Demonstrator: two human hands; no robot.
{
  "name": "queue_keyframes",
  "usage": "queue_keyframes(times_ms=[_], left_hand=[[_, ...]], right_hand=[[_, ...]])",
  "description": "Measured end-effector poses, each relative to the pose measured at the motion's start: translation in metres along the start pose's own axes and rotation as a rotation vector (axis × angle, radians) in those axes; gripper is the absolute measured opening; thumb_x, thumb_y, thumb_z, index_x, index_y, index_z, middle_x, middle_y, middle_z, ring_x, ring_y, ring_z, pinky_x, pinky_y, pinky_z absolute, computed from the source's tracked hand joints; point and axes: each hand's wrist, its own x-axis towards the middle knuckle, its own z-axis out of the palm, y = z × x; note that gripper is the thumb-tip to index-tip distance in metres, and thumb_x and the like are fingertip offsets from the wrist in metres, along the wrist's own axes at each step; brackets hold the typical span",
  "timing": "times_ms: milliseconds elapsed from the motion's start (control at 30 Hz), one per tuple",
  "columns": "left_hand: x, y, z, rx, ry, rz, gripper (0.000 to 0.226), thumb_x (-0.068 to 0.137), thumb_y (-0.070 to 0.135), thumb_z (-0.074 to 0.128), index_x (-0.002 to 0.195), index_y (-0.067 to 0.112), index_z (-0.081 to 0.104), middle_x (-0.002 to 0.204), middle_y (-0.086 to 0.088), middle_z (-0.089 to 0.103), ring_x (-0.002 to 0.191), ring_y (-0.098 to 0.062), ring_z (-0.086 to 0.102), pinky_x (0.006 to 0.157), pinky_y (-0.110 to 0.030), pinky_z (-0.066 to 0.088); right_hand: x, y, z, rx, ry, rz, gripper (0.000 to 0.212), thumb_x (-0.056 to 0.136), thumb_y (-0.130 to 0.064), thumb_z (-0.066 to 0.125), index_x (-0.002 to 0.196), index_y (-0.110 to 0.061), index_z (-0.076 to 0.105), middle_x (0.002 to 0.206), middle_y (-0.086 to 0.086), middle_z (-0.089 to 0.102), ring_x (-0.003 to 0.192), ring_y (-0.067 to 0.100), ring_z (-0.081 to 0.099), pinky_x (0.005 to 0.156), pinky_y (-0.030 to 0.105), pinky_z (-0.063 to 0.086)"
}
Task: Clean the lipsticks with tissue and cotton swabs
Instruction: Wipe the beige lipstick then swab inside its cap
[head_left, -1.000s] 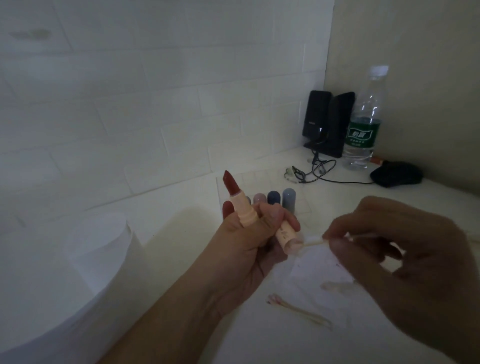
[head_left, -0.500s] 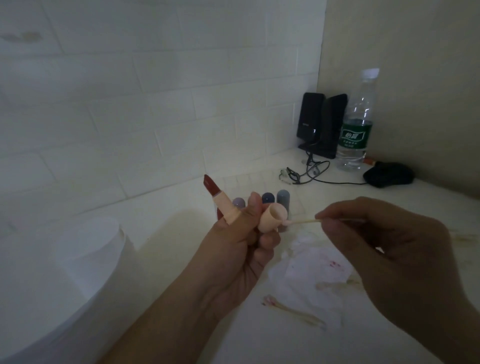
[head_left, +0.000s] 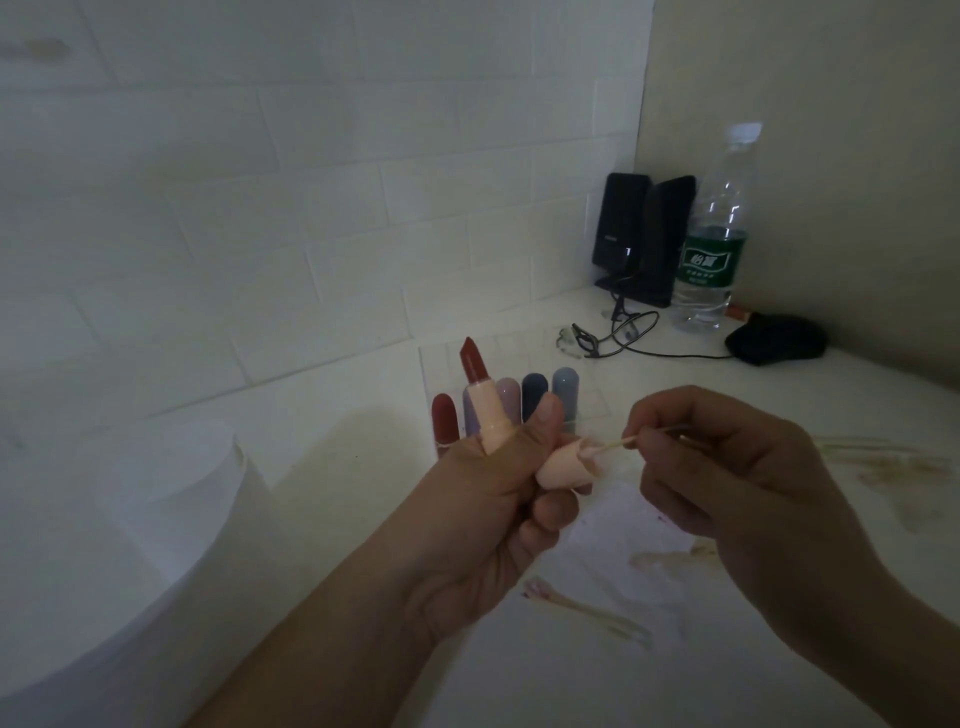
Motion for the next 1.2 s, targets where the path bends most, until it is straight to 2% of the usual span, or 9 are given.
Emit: queue_keyframes(times_ms=[167,333,533,633,700,800,967,1100,1200], left_hand=[[-0.001,0.001,0.000,-0.021,0.016,-0.007,0.030,0.076,0.038,0.063,0.083,0.011,0.052,0.066,-0.005,0.053,0.036,-0.005,0.043,0.028,-0.013,0.034],[-0.001,0.000,0.000,0.072,0.030,0.005,0.038,0.073,0.043,0.064,0.085,0.008,0.054,0.070,-0.006,0.054,0.038,-0.004,0.044,0.030,-0.012,0.034],[-0.002,0.000,0.001,0.102,0.105,0.033,0.032,0.073,0.040,0.064,0.078,0.008,0.060,0.066,-0.005,0.055,0.039,-0.005,0.044,0.031,-0.013,0.035],[-0.003,0.000,0.003,0.130,0.099,0.037,0.030,0.075,0.038,0.061,0.080,0.008,0.058,0.059,-0.001,0.059,0.038,-0.005,0.043,0.031,-0.013,0.034],[-0.004,0.000,0.004,0.153,0.101,0.026,0.033,0.075,0.039,0.059,0.083,0.007,0.056,0.052,0.001,0.057,0.036,-0.004,0.043,0.031,-0.012,0.034],[-0.003,0.003,0.003,0.133,0.112,0.033,0.033,0.075,0.040,0.062,0.084,0.008,0.057,0.061,-0.002,0.057,0.038,-0.005,0.044,0.031,-0.013,0.035],[-0.001,0.003,0.000,0.121,0.153,0.090,0.029,0.078,0.039,0.062,0.084,0.010,0.059,0.067,-0.003,0.056,0.043,-0.006,0.046,0.033,-0.013,0.037],[0.000,0.002,0.001,0.133,0.205,0.101,0.031,0.077,0.039,0.063,0.083,0.008,0.065,0.061,-0.002,0.057,0.045,-0.007,0.049,0.038,-0.014,0.044],[0.002,0.002,0.000,0.100,0.208,0.099,0.033,0.078,0.037,0.063,0.084,0.005,0.068,0.061,-0.005,0.058,0.048,-0.007,0.054,0.044,-0.015,0.051]], right_hand=[[0.001,-0.004,-0.005,-0.128,-0.042,-0.075,0.011,0.071,-0.028,0.055,0.071,-0.023,0.064,0.050,-0.011,0.051,0.047,0.002,0.043,0.048,0.008,0.034],[0.003,-0.001,-0.005,-0.062,0.001,-0.073,0.019,0.074,-0.035,0.055,0.079,-0.020,0.066,0.048,-0.006,0.048,0.045,0.007,0.037,0.044,0.013,0.031],[0.002,-0.006,-0.010,-0.383,0.029,-0.184,0.016,0.072,-0.038,0.049,0.070,-0.028,0.062,0.064,-0.006,0.060,0.055,0.011,0.053,0.047,0.010,0.038],[0.003,-0.008,-0.012,-0.284,0.069,-0.156,0.022,0.070,-0.040,0.048,0.073,-0.026,0.064,0.064,-0.006,0.062,0.054,0.009,0.053,0.045,0.009,0.039],[0.003,-0.007,-0.012,-0.310,0.044,-0.172,0.022,0.073,-0.041,0.049,0.072,-0.026,0.065,0.066,-0.006,0.063,0.057,0.012,0.055,0.045,0.014,0.042],[0.004,-0.006,-0.015,-0.442,-0.045,-0.186,0.015,0.075,-0.038,0.049,0.071,-0.033,0.062,0.068,-0.007,0.061,0.062,0.014,0.057,0.048,0.014,0.042],[0.021,0.001,-0.049,-0.585,-0.084,-0.094,0.015,0.084,-0.028,0.069,0.072,-0.038,0.067,0.079,-0.008,0.059,0.073,0.011,0.055,0.058,0.014,0.038],[0.036,0.011,-0.093,-0.755,0.023,0.093,0.025,0.077,-0.023,0.076,0.068,-0.045,0.069,0.069,-0.005,0.056,0.058,0.003,0.048,0.055,0.018,0.035],[0.034,0.008,-0.096,-0.612,-0.178,0.207,0.024,0.075,-0.019,0.077,0.067,-0.041,0.075,0.069,-0.004,0.068,0.056,0.002,0.053,0.061,0.014,0.040]])
